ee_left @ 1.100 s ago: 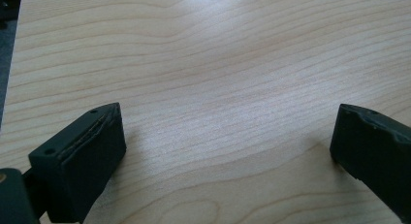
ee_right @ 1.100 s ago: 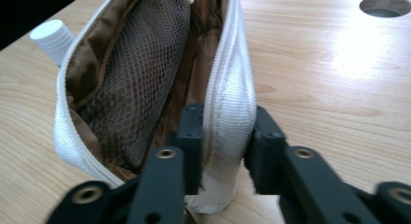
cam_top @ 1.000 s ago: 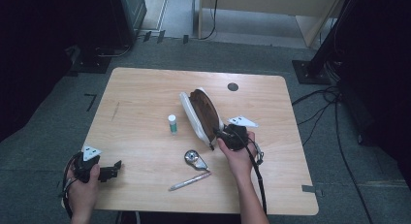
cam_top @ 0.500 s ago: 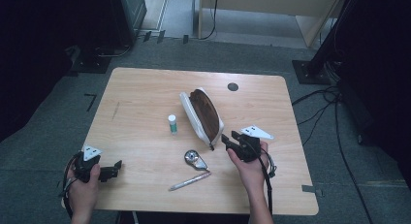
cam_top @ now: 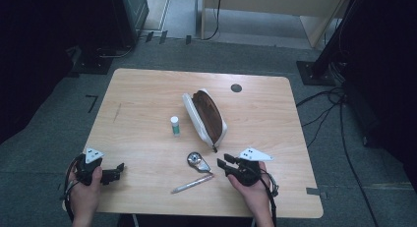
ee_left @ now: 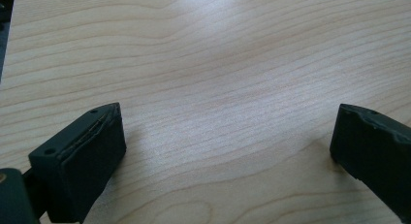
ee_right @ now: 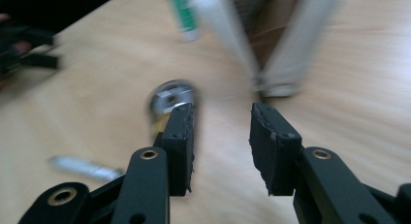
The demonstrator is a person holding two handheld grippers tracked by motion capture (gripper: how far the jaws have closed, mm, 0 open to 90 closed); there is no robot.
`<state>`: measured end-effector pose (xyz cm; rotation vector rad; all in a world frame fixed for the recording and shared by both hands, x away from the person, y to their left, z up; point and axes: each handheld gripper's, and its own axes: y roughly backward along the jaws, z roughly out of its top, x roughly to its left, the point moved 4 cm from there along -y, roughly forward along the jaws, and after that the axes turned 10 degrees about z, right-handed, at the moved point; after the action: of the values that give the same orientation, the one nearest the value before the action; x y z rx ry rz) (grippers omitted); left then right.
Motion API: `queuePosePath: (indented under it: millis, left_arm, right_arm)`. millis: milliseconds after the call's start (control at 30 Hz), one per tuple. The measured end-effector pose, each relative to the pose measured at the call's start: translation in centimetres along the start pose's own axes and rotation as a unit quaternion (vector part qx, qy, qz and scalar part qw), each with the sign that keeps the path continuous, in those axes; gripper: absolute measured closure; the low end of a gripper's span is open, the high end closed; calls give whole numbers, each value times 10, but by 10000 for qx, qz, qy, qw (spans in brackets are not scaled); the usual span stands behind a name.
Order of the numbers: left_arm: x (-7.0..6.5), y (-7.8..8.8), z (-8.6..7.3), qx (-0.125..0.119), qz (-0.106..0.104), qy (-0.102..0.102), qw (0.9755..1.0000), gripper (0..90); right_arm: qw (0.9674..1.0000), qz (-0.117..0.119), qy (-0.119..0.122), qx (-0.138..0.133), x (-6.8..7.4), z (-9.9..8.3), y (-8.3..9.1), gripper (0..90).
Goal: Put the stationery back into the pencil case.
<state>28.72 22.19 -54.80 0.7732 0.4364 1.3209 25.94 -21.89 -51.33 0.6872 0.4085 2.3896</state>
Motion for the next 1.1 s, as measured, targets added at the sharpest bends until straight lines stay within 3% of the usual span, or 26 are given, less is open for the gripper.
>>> queuePosePath:
  millis: [100, 233, 367, 633, 800, 1000, 1100]
  left_arm:
    - [0, 0, 0, 0, 0, 0, 10000, 0]
    - [0, 0, 0, 0, 0, -5, 10000, 0]
    - [-1, -1, 1, -5, 11, 14, 10000, 0]
    - [-1, -1, 1, -1, 5, 11, 10000, 0]
    - [-1, -1, 1, -2, -4, 9, 10000, 0]
    - [-1, -1, 1, -3, -4, 8, 10000, 0]
    - [-1, -1, 1, -3, -4, 8, 10000, 0]
  right_arm:
    - [9978, 591, 214, 215, 10, -8, -12, 618]
    - [9918, 1099, 443, 480, 24, -19, -31, 633]
    - [9883, 1307, 557, 555, 30, -23, -39, 635]
    - [9817, 1547, 835, 739, 41, -27, -49, 603]
    - [9805, 1488, 1078, 692, 42, -25, -51, 590]
    - [9734, 1488, 1401, 1040, 46, -27, -57, 564]
    - [9715, 1452, 1469, 1160, 47, -28, -58, 573]
